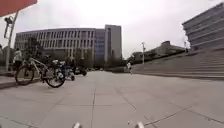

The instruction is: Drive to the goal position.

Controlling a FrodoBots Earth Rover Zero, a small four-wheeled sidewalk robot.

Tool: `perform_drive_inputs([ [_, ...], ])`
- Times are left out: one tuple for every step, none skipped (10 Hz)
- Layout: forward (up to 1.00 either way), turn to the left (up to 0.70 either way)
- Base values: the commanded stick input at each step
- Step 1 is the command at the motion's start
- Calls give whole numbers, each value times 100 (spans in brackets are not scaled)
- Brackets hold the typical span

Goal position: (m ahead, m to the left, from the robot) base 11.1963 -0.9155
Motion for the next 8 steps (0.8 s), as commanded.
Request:
perform_drive_inputs([
  [85,0],
  [85,0],
  [85,0],
  [85,0],
  [85,0],
  [85,0],
  [85,0],
  [85,0],
])
